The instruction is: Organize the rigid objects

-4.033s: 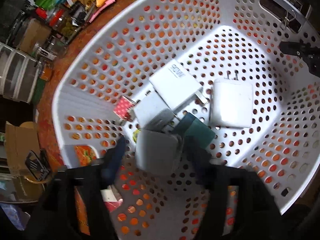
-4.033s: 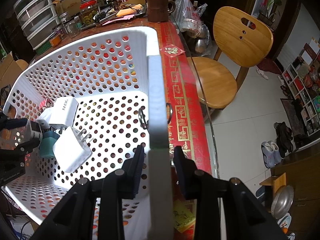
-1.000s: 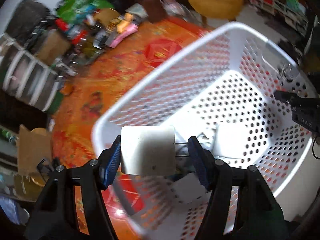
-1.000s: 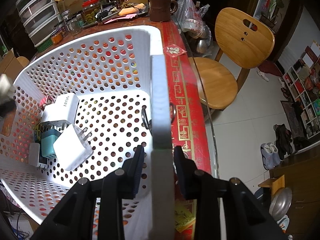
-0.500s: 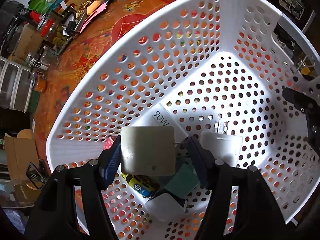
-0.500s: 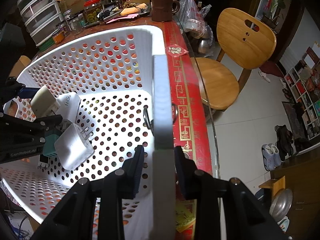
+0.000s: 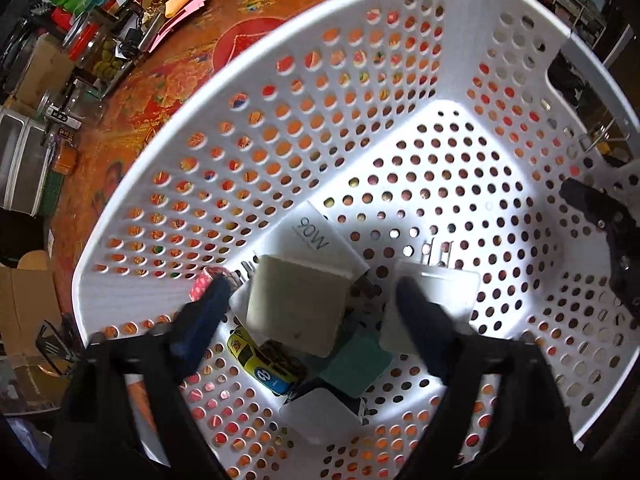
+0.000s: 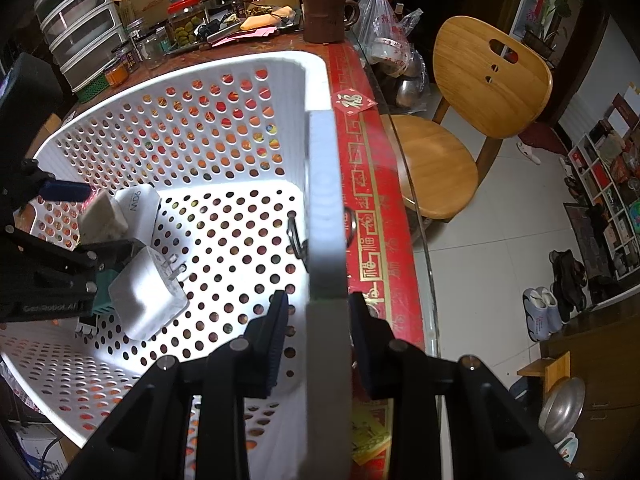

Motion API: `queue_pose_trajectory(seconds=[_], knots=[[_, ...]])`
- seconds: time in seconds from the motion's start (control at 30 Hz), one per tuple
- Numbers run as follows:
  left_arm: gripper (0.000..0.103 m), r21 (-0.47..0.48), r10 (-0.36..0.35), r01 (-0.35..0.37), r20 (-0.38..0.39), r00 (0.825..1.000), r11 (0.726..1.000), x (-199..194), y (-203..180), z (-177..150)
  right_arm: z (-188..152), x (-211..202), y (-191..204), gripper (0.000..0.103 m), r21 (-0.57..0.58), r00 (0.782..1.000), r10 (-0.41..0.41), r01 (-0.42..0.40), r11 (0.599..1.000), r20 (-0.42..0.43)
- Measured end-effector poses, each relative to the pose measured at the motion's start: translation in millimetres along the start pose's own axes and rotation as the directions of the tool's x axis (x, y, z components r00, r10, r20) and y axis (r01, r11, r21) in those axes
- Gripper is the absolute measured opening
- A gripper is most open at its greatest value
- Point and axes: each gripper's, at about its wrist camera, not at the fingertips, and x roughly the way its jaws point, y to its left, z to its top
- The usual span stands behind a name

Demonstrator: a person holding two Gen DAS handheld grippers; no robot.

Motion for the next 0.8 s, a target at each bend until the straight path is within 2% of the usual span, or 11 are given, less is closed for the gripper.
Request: queue_pose_trajectory(seconds=[0.13, 0.37, 0.43, 0.5, 0.57, 0.6, 0.63, 0.67, 0.77, 0.8], knots=[[0.099, -0.020, -0.018, 0.018, 0.018, 1.000, 1.000, -6, 7, -1, 1, 0, 0, 0.029, 0.000, 1.000, -0.001, 0.001, 1.000, -0.001], [0.099, -0.066, -0.032, 0.036, 0.065, 0.997, 0.997, -20, 20, -8, 1, 0, 1, 0.029, -0.001, 1.000, -0.013, 0.013, 1.000, 0.000], [0.100, -0.095, -0.018, 0.029, 0.121, 0.992, 0.995, -35, 25, -17, 1, 0, 2, 0.029, -0.001, 1.000, -0.018, 0.018, 1.000, 0.001], [0.100, -0.114, -0.025, 0.048, 0.196, 0.980, 0.992, -57, 32, -30, 2, 0, 2, 0.031, 0.000, 1.000, -0.017, 0.017, 1.000, 0.001], [0.101, -0.141, -0.003, 0.045, 0.282, 0.959, 0.989, -80, 40, -50, 1, 1, 4, 0.041, 0.000, 1.000, -0.002, 0.002, 1.000, -0.005], [0.101, -0.159, 0.014, 0.038, 0.314, 0.949, 0.986, -88, 43, -58, 1, -1, 5, 0.049, -0.002, 1.000, -0.004, 0.004, 1.000, 0.001], [0.102, -0.183, 0.032, 0.036, 0.351, 0.936, 0.982, -97, 47, -70, -1, -6, 6, 0.058, -0.002, 1.000, -0.012, 0.012, 1.000, 0.021], [0.102, -0.203, 0.047, 0.035, 0.387, 0.921, 0.979, -105, 51, -81, -3, -11, 7, 0.062, -0.001, 0.999, -0.020, 0.020, 1.000, 0.044], [0.102, -0.249, 0.095, 0.044, 0.517, 0.851, 0.967, -131, 61, -124, -14, -44, 8, 0.067, 0.022, 0.987, -0.025, 0.022, 1.000, 0.158], [0.102, -0.271, 0.121, 0.044, 0.564, 0.817, 0.962, -141, 62, -144, -20, -57, 8, 0.071, 0.034, 0.979, -0.021, 0.014, 0.999, 0.201]])
